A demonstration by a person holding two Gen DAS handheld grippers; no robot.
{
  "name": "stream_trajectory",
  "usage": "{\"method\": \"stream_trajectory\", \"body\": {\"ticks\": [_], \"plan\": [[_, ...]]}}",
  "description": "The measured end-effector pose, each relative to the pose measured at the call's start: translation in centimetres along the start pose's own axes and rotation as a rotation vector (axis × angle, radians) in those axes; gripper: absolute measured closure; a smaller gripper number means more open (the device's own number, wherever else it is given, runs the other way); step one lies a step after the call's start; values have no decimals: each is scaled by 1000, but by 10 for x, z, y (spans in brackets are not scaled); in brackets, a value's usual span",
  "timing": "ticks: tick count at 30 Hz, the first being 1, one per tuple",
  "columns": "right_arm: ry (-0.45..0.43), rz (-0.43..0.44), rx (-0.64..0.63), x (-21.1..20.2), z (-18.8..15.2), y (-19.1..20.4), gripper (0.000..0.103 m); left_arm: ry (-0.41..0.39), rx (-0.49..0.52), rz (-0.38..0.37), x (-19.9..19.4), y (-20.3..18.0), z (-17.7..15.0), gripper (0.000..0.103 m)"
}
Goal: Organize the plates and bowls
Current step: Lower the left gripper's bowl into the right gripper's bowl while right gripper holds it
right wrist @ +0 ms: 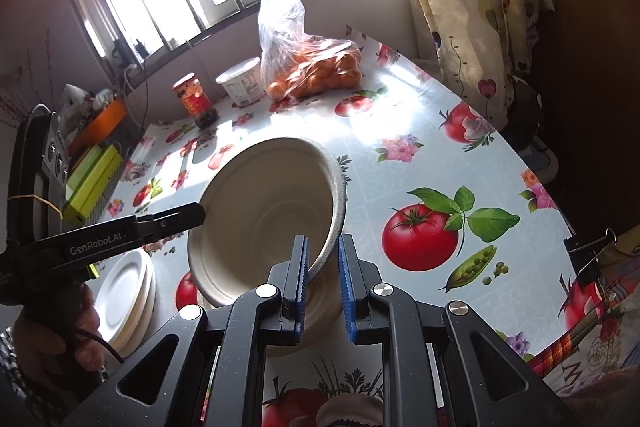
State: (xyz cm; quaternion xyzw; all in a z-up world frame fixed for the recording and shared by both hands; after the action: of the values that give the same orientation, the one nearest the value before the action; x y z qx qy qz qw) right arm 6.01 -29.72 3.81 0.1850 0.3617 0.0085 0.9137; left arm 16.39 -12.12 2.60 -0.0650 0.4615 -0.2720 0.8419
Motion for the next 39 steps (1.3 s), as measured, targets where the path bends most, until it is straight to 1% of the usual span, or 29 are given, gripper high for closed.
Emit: {"method": "stream_trajectory", "body": {"ticks": [20,39], "plan": [[21,6,2,0,-12,2,88,17,-18,4,-2,7,-17,93],[41,-20,-13,5,-19,3,86,35,-36,-1,2,10,-26,93]]}}
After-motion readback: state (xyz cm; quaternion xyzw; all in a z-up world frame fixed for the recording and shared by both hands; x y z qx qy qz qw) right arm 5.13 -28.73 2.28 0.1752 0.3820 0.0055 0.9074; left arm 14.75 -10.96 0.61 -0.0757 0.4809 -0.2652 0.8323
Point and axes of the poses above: each gripper's, at about its wrist camera, not at the fingertips, and x roughly the way its jaws point, y to its left, z to its top, the point moved 1 cm from there along x, roughly the way its jaws point, and after that the axes turned 2 degrees about x, right-handed, at the moved point
